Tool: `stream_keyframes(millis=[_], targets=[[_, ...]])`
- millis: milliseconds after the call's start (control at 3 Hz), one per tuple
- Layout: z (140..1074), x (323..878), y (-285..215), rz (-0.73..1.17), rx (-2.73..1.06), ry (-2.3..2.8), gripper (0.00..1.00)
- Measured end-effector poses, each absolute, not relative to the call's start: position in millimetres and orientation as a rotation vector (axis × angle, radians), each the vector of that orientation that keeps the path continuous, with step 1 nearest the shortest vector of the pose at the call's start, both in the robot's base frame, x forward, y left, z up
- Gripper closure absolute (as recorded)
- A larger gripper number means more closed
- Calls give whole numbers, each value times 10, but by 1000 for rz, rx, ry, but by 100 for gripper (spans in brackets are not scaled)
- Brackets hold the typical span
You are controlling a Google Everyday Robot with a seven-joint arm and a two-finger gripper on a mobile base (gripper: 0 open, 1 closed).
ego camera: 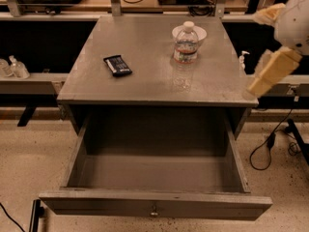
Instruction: Place water bottle into top drawer
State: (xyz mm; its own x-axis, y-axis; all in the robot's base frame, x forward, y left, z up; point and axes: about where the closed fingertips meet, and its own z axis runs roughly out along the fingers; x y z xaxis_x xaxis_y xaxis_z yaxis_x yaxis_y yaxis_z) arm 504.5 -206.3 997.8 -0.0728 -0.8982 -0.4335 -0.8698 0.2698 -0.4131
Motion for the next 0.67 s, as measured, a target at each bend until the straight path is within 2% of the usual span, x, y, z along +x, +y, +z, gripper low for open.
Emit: stream_keyframes(millis=[333, 667], targets=[[10144, 5746, -1770, 83, -1465, 1676, 0], [10209, 6223, -1428, 327, -1333, 1521, 0]])
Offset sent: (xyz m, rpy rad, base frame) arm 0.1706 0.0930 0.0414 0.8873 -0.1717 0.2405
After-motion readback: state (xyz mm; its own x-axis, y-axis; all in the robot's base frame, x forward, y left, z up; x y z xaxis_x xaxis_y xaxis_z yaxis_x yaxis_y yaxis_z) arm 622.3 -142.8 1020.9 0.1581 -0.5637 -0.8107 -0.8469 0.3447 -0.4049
